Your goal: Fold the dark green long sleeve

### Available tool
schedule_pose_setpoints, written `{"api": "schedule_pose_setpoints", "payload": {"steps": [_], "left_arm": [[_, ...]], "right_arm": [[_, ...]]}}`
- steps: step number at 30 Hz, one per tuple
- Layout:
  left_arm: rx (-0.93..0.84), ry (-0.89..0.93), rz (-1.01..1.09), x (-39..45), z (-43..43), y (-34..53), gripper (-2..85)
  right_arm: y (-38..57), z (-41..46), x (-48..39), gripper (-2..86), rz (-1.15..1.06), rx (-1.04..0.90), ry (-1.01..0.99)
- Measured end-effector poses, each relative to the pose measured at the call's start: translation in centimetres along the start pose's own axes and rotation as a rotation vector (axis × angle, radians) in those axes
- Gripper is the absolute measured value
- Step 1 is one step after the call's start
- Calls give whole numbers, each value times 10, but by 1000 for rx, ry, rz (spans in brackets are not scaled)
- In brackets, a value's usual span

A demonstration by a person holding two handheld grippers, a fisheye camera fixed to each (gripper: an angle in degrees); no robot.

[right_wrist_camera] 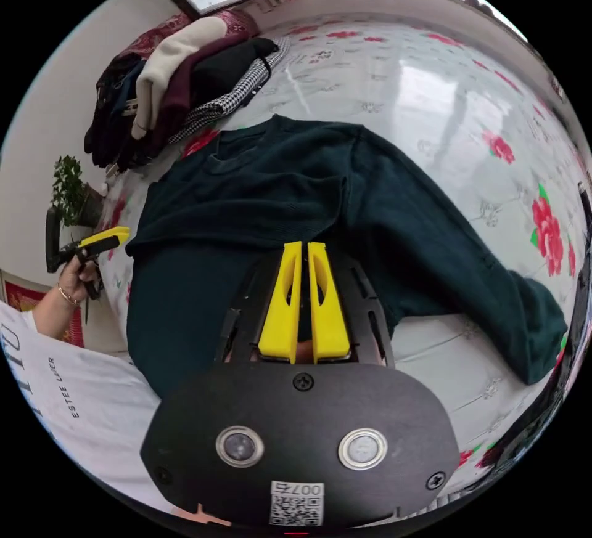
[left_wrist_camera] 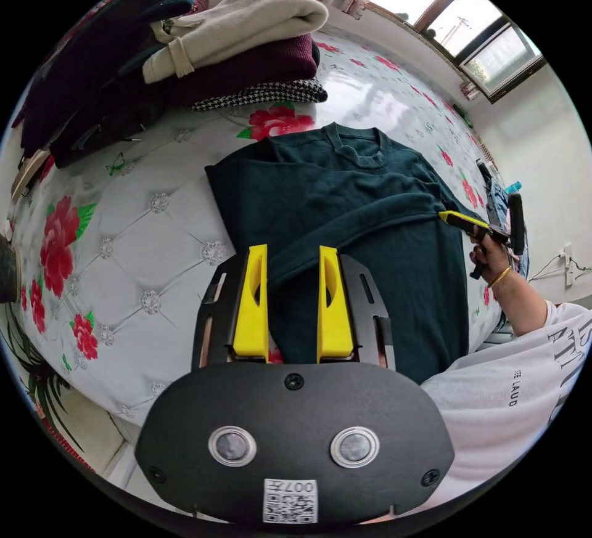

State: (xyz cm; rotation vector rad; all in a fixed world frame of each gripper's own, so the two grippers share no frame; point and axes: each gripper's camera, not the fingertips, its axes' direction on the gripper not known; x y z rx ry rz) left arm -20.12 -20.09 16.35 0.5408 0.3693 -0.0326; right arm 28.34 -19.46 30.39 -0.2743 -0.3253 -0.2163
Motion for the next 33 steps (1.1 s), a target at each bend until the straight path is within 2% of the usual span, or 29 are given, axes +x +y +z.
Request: {"api": "schedule_pose_setpoints", "payload": {"steps": [4, 10, 16, 19, 25, 29, 33], "left_arm": [[9, 25, 31, -19, 13, 4, 119], [-18, 64, 36, -49, 46, 10, 118], [-5, 72, 46, -82, 59, 19, 114], [-14, 88, 63, -96, 67, 24, 111], [-17, 97, 123, -109, 87, 27, 111], [-79, 70, 154, -120, 117, 28, 110], [-124, 22, 164, -134, 135, 30, 105]], "right_arm": [[18, -43, 6, 1, -1, 87, -80], [49, -46, -8, -1, 19, -7, -50], [73, -80, -11, -2, 146, 92, -1], [87, -76, -10, -1, 191, 31, -14], [97, -90, -31, 2, 202, 51, -19], [101, -58, -26, 15, 261, -77, -9], [112, -79, -5, 42, 380, 89, -61]]}}
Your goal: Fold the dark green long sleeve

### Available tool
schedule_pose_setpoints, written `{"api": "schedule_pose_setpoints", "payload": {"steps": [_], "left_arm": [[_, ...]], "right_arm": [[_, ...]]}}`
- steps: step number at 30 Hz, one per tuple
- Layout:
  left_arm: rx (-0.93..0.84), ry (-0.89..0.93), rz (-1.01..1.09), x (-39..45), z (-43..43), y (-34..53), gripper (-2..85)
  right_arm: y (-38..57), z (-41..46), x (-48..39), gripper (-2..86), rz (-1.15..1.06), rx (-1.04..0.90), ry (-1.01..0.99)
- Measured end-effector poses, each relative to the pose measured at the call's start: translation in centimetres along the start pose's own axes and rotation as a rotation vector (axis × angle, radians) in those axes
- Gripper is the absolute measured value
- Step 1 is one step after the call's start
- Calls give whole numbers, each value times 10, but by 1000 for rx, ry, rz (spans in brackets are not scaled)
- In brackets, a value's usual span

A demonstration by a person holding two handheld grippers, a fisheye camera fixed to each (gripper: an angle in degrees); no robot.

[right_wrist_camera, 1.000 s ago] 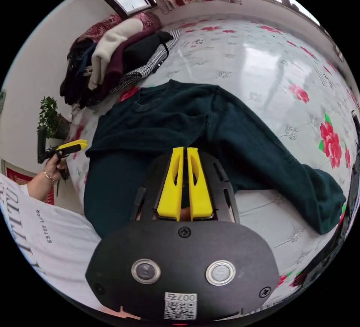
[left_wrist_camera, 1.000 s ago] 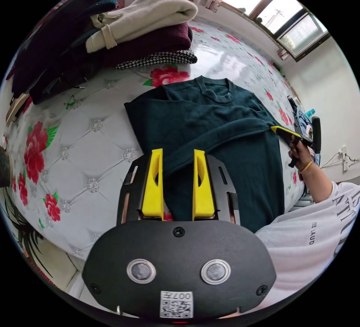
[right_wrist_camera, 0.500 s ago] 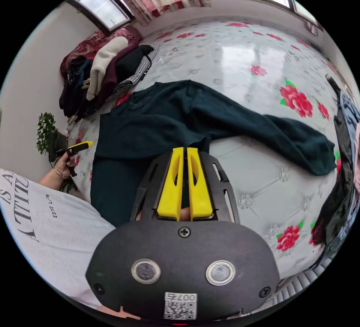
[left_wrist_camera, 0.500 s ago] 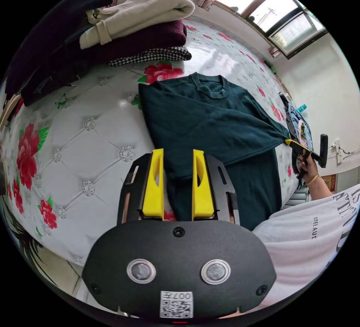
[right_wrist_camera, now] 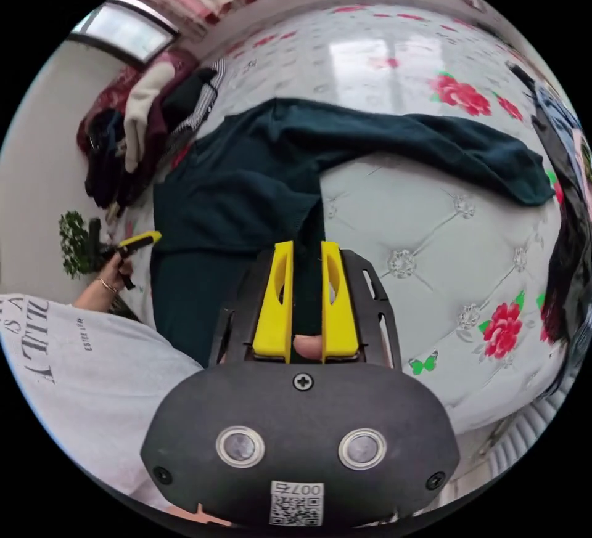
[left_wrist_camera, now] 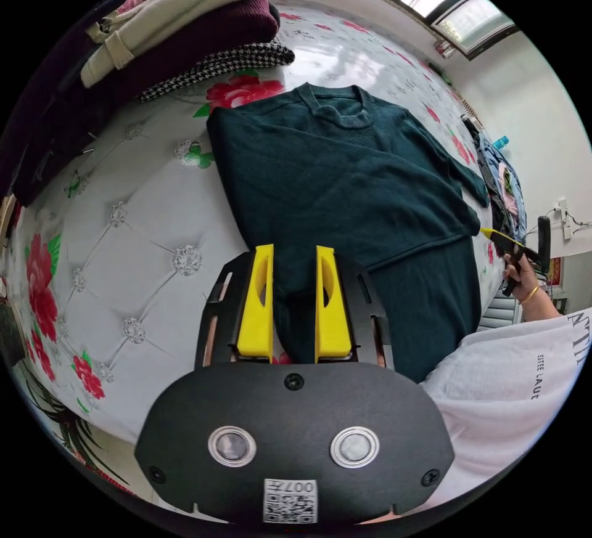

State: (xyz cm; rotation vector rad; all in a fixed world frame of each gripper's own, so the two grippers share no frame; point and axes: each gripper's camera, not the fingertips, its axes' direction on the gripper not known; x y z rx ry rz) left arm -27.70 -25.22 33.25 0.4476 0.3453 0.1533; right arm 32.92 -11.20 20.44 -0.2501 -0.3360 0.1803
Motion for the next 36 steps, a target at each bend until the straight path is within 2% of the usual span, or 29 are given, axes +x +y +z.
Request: {"api": "schedule_pose_setpoints", "payload": {"steps": [3, 7, 10, 14, 17, 24, 27, 31, 32, 36], "left_arm": [[4, -12, 7, -8, 1, 6, 103], [17, 0, -39, -23, -1, 15, 99], [39, 28, -56, -29, -6, 20, 96], [44, 51, 17, -16, -7, 15, 91], [25, 82, 109, 11, 4, 6, 92], [-8, 133, 239, 65, 35, -6, 89], [-15, 139, 227, 67, 40, -2, 87], [11, 159, 184, 58, 40, 13, 84], [14, 163, 177, 56, 40, 16, 83], [27, 223, 143, 43, 44, 37, 85]], "right_arm": [[-8, -26, 32, 66, 119, 104, 61], [-34, -49, 74, 82, 120, 116, 317], [-60, -54, 99, 86, 42, 52, 458], [-97, -38, 110, 85, -167, -105, 562], [-114, -17, 118, 74, -264, -229, 578], [-139, -24, 128, 10, -360, -349, 464], [-160, -66, 116, 2, -370, -298, 274], [-186, -129, 57, 0, -425, -200, -220], [-186, -132, 35, 0, -472, -196, -367], [-169, -100, -18, 7, -552, -168, -661]]}}
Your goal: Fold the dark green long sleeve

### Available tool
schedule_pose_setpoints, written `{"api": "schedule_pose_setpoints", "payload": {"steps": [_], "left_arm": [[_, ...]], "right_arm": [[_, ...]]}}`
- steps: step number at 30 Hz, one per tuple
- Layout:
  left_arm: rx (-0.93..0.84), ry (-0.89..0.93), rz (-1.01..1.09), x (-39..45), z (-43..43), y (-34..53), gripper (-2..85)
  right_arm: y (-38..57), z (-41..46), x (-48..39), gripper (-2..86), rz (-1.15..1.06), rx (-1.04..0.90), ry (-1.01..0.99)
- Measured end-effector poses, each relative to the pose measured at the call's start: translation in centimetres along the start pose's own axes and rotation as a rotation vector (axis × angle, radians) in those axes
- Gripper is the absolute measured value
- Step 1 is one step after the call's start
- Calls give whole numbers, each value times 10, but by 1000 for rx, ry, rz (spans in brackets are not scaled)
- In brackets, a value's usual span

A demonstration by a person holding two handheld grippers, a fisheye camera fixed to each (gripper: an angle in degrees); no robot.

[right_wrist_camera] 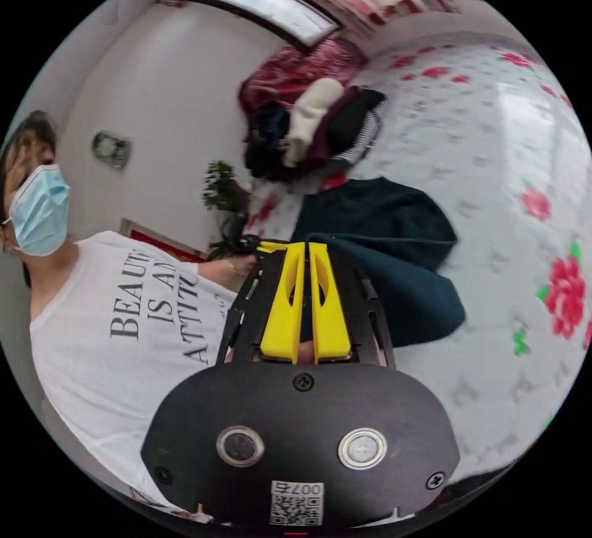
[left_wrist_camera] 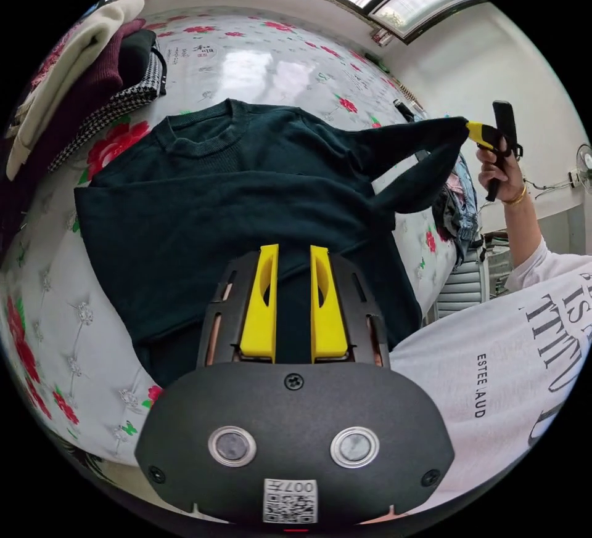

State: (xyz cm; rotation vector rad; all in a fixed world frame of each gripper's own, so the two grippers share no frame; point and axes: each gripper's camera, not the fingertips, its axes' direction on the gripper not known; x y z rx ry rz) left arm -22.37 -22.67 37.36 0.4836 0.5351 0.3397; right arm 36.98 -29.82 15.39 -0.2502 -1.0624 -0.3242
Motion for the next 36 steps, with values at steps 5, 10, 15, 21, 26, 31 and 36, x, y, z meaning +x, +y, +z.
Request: {"api": "schedule_pose_setpoints", "payload": {"steps": [5, 10, 15, 21, 26, 31, 36], "left_arm": [[-4, 15, -12, -10, 1, 24, 96], [-14, -61, 34, -24, 7, 33, 109], [31, -99, 135, -38, 17, 6, 131], [-203, -179, 261, -37, 68, -46, 104], [-187, -97, 317, -35, 27, -51, 4], [14, 371, 211, -72, -88, 3, -7], [-174, 201, -9, -116, -68, 69, 3]], "right_arm": [[26, 64, 10, 32, 97, 102, 87], [72, 58, 10, 40, 177, 64, 405], [93, 51, 14, 39, 217, 7, 548], [95, 63, 32, 41, 263, -6, 711], [95, 64, 40, 46, 284, 17, 713], [96, 71, 38, 53, 225, -13, 735], [96, 87, 44, 58, 198, -50, 718]]}}
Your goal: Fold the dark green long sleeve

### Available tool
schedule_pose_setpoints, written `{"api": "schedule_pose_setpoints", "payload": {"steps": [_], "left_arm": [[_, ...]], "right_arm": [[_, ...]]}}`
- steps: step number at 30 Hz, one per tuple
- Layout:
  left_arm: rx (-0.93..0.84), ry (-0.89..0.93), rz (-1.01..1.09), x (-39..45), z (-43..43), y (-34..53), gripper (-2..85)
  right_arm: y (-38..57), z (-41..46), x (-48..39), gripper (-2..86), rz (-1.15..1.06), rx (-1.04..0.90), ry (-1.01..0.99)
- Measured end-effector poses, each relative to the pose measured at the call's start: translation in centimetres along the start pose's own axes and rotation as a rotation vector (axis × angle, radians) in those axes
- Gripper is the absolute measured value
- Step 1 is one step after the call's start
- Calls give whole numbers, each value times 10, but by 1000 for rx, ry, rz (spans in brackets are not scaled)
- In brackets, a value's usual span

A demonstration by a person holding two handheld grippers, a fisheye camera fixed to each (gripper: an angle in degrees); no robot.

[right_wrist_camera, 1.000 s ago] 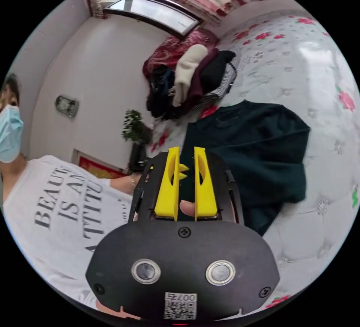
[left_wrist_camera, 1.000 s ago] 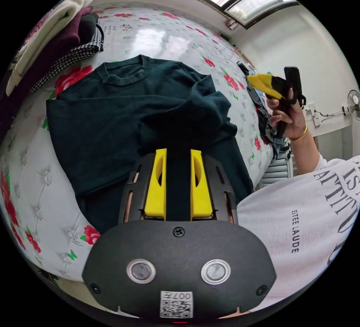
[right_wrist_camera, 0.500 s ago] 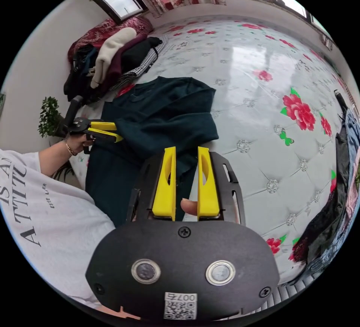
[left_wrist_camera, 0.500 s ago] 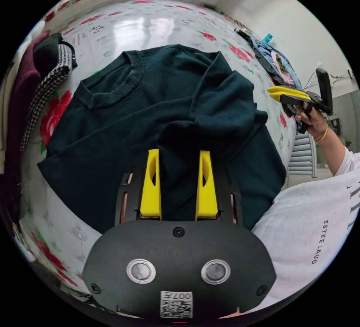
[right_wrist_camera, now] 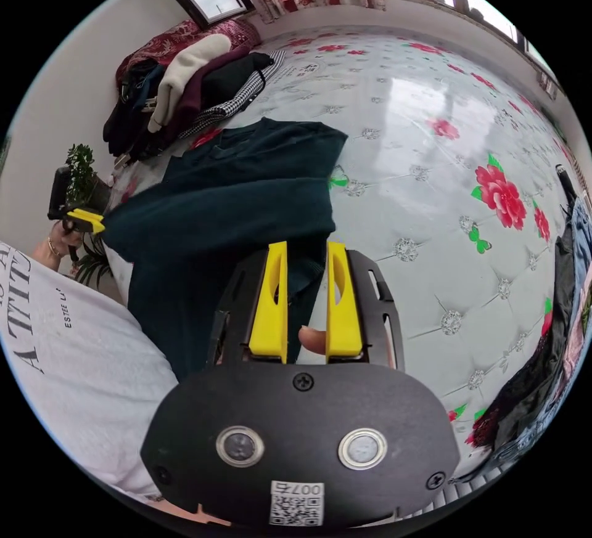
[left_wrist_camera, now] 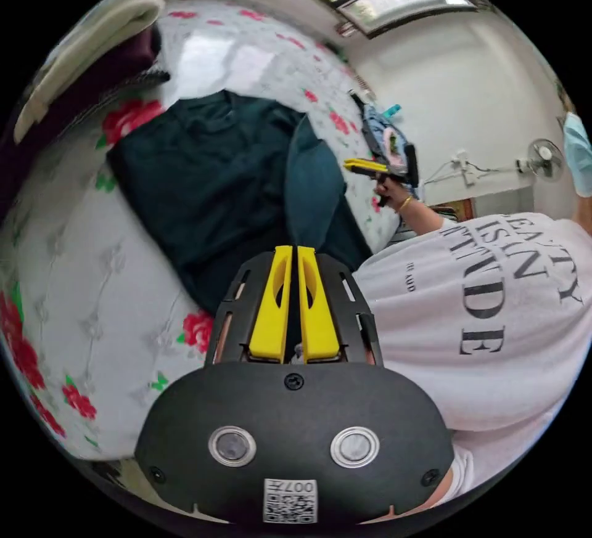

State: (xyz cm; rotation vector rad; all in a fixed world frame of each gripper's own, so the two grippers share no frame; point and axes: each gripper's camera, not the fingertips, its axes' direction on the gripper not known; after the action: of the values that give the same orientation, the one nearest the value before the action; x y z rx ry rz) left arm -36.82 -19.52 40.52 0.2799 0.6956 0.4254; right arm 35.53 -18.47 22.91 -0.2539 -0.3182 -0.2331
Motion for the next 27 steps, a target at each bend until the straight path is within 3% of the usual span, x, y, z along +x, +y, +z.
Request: {"api": "schedule_pose_setpoints", "payload": {"steps": [4, 8, 15, 18, 21, 24, 25, 27], "left_arm": [[-165, -73, -84, -20, 41, 23, 71], [-105, -89, -50, -17, 32, -2, 85], [144, 69, 226, 32, 16, -171, 97], [102, 66, 343, 64, 49, -248, 114], [9, 58, 317, 71, 98, -316, 123], [-108, 102, 199, 58, 144, -363, 102], [-137, 119, 163, 52, 154, -372, 44], [-94, 158, 155, 47, 148, -380, 7]], "right_arm": [[-5, 9, -7, 61, -44, -17, 22], [-8, 8, 2, 59, -47, 5, 9], [-12, 11, 39, 45, 62, 63, -169], [-12, 16, 48, 39, 87, 74, -179], [-13, 28, 58, 34, 123, 47, -229], [-14, 38, 66, 28, 137, 27, -272], [-14, 40, 68, 25, 126, 10, -275], [-12, 36, 71, 21, 105, 11, -231]]}}
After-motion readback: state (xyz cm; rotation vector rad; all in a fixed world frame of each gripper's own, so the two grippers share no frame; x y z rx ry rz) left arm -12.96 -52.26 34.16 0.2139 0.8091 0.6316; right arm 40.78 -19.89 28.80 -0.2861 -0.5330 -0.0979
